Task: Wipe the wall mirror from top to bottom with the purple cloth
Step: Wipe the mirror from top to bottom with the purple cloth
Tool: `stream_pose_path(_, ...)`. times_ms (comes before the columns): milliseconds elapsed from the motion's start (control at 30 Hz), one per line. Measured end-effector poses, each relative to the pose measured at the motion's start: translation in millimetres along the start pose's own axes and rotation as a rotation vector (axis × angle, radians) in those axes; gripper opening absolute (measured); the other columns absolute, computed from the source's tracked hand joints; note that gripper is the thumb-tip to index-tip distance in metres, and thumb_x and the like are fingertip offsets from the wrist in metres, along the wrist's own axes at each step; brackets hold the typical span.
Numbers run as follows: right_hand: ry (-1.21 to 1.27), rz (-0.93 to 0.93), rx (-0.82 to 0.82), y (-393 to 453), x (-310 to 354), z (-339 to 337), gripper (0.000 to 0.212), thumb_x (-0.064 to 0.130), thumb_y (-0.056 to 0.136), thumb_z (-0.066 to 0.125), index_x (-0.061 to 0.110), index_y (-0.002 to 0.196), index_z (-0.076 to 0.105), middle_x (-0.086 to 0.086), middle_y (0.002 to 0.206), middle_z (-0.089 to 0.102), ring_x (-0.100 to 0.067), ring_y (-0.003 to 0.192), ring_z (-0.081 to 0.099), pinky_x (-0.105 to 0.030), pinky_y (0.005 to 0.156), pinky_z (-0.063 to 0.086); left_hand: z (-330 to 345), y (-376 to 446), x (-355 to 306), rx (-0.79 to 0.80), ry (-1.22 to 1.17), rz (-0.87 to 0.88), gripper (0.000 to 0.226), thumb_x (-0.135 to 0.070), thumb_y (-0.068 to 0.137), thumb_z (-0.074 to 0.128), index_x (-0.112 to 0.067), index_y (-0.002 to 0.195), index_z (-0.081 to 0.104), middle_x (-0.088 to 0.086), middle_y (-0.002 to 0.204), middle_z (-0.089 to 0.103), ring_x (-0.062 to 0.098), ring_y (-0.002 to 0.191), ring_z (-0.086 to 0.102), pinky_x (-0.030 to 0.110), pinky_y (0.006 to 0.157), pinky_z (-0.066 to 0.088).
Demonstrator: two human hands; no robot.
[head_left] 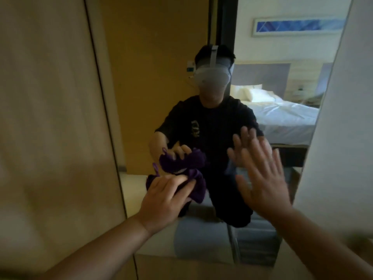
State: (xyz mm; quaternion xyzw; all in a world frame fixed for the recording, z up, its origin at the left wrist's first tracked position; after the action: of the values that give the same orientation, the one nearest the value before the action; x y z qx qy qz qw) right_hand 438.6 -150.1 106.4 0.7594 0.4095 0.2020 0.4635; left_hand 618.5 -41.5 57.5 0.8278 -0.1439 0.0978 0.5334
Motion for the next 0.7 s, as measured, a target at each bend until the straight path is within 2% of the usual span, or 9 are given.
stream_pose_path(67, -0.037, -0.105, 0.030, -16.7, 38.7, 31.6, 0.057, 0.036, 0.095, 0.047, 0.005, 0.144, 0.050, -0.016, 0.161, 0.024, -0.030, 0.153, 0.008, -0.055, 0.123, 0.010, -8.8, -25.0, 18.6, 0.001, 0.041, -0.035, 0.036, -0.027, 0.095, 0.060, -0.015, 0.129, 0.055, 0.006, 0.122, 0.051, 0.028, 0.104, 0.059, 0.042, 0.085, 0.048)
stream_pose_path(133, -0.078, -0.138, 0.037, -21.9, 59.7, 52.2, 0.055, 0.036, 0.096, 0.047, 0.003, 0.140, 0.054, -0.018, 0.158, 0.027, -0.030, 0.153, 0.007, -0.061, 0.120, 0.016, -15.5, -43.3, 33.7, -0.001, 0.076, -0.057, 0.038, -0.028, 0.092, 0.061, -0.015, 0.127, 0.055, 0.006, 0.121, 0.050, 0.027, 0.105, 0.057, 0.041, 0.086, 0.047)
stream_pose_path(300, -0.180, -0.139, 0.083, -24.7, 78.1, 82.6, 0.063, 0.041, 0.098, 0.042, 0.003, 0.147, 0.042, -0.017, 0.162, 0.020, -0.034, 0.153, 0.008, -0.060, 0.122, 0.007, -28.0, -61.6, 66.0, -0.043, 0.128, -0.105, 0.042, -0.027, 0.090, 0.063, -0.014, 0.128, 0.054, 0.007, 0.122, 0.050, 0.027, 0.105, 0.055, 0.041, 0.089, 0.044)
stream_pose_path(400, -0.223, -0.146, 0.073, -32.1, 82.5, 93.2, 0.065, 0.042, 0.098, 0.041, 0.005, 0.150, 0.032, -0.015, 0.164, 0.012, -0.034, 0.153, 0.007, -0.059, 0.122, 0.005, -29.1, -63.3, 78.4, -0.081, 0.116, -0.111, 0.033, -0.027, 0.100, 0.057, -0.015, 0.130, 0.053, 0.008, 0.123, 0.051, 0.029, 0.103, 0.057, 0.044, 0.085, 0.047)
stream_pose_path(467, -0.266, -0.142, 0.077, -36.6, 79.1, 104.1, 0.064, 0.042, 0.098, 0.039, 0.004, 0.150, 0.033, -0.019, 0.162, 0.017, -0.035, 0.152, 0.010, -0.059, 0.122, 0.006, -27.8, -59.8, 85.5, -0.103, 0.110, -0.097, 0.030, -0.029, 0.105, 0.052, -0.015, 0.132, 0.053, 0.009, 0.125, 0.051, 0.030, 0.104, 0.060, 0.045, 0.084, 0.048)
stream_pose_path(567, -0.299, -0.116, 0.086, -41.0, 68.1, 121.4, 0.062, 0.042, 0.101, 0.035, 0.003, 0.150, 0.035, -0.020, 0.161, 0.023, -0.035, 0.152, 0.014, -0.061, 0.121, 0.009, -28.6, -42.3, 97.9, -0.171, 0.123, -0.085, 0.032, -0.029, 0.103, 0.057, -0.016, 0.132, 0.054, 0.008, 0.126, 0.051, 0.032, 0.105, 0.061, 0.044, 0.090, 0.045)
stream_pose_path(700, -0.291, -0.127, 0.015, -41.6, 64.2, 129.1, 0.055, 0.037, 0.104, 0.037, 0.006, 0.150, 0.033, -0.018, 0.160, 0.025, -0.037, 0.150, 0.021, -0.062, 0.120, 0.014, -36.5, 1.0, 107.3, -0.283, 0.133, -0.022, 0.032, -0.030, 0.103, 0.059, -0.015, 0.131, 0.056, 0.009, 0.127, 0.048, 0.031, 0.109, 0.056, 0.042, 0.094, 0.040)
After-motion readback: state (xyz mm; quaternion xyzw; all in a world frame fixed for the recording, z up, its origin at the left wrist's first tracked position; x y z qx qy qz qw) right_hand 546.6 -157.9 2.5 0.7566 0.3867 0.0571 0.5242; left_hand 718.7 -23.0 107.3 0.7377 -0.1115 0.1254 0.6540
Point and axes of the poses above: each hand's wrist, its own y-axis towards the middle knuckle, its own z-axis out of the palm, x = y × z, the point moved 9 cm from there along y, towards the middle knuckle
